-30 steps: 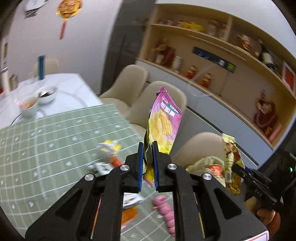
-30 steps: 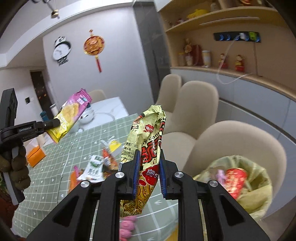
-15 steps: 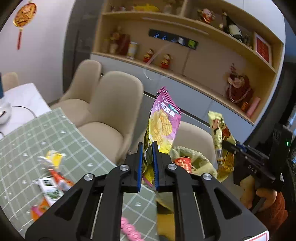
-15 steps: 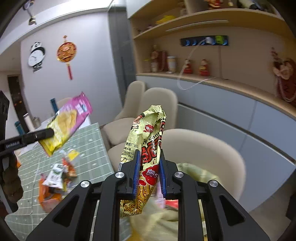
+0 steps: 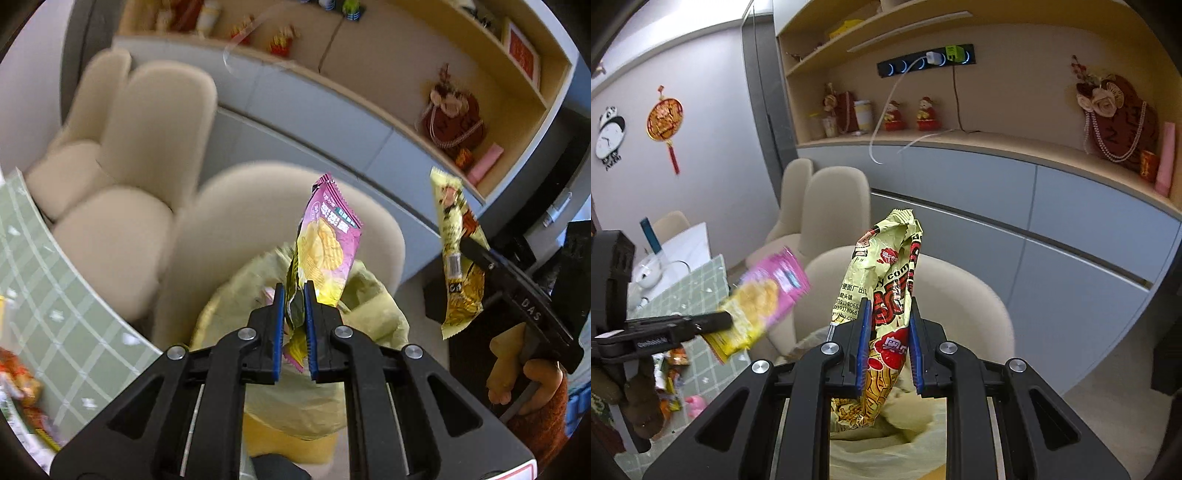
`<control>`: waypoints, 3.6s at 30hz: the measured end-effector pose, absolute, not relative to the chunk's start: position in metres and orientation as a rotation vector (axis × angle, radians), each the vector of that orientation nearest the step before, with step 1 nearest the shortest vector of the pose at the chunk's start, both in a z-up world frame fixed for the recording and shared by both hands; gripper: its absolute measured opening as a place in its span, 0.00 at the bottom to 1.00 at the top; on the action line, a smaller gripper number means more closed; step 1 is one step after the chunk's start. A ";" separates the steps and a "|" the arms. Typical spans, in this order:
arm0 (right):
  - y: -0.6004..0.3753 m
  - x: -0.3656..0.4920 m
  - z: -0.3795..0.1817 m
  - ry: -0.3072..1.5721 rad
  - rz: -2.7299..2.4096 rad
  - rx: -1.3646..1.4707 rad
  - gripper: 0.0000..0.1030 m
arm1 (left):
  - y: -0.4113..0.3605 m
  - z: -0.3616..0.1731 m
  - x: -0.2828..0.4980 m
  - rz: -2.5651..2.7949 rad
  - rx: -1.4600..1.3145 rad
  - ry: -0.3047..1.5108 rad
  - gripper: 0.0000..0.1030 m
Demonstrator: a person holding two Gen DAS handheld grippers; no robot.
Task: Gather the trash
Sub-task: 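Carry the chip bag and sausage snack to the bin and release both, then move both open grippers back over the remaining trash on the table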
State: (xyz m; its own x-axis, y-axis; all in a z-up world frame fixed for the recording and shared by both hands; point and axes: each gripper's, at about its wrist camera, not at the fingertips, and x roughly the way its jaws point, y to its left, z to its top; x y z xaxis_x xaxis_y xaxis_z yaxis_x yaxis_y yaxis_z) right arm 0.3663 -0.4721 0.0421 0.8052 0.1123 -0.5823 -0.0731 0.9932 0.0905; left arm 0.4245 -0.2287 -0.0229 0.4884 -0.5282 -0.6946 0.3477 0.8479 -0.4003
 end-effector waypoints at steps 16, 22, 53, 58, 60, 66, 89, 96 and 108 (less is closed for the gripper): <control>-0.492 0.383 0.016 0.708 0.089 0.081 0.18 | -0.301 -0.079 0.439 -0.628 -0.208 1.077 0.27; -0.472 0.394 -0.001 0.743 0.156 0.040 0.18 | -0.271 -0.060 0.428 -0.542 -0.243 1.021 0.32; -0.433 0.383 -0.048 0.934 0.235 0.121 0.39 | -0.147 -0.027 0.324 -0.268 -0.221 0.897 0.38; -0.418 0.355 -0.015 0.834 0.297 0.141 0.42 | -0.120 -0.024 0.297 -0.182 -0.198 0.874 0.38; -0.407 0.343 -0.003 0.789 0.345 0.141 0.47 | -0.105 -0.021 0.286 -0.144 -0.197 0.863 0.38; -0.337 0.315 0.014 0.752 0.474 0.033 0.48 | -0.046 -0.009 0.245 0.007 -0.161 0.810 0.38; -0.235 0.278 -0.021 0.823 0.567 -0.089 0.48 | 0.084 -0.046 0.195 0.242 -0.338 0.840 0.39; -0.228 0.280 -0.030 0.845 0.518 -0.129 0.48 | 0.089 -0.066 0.197 0.188 -0.388 0.896 0.39; -0.212 0.295 -0.033 0.832 0.574 -0.134 0.48 | 0.050 -0.090 0.241 0.140 -0.424 0.937 0.39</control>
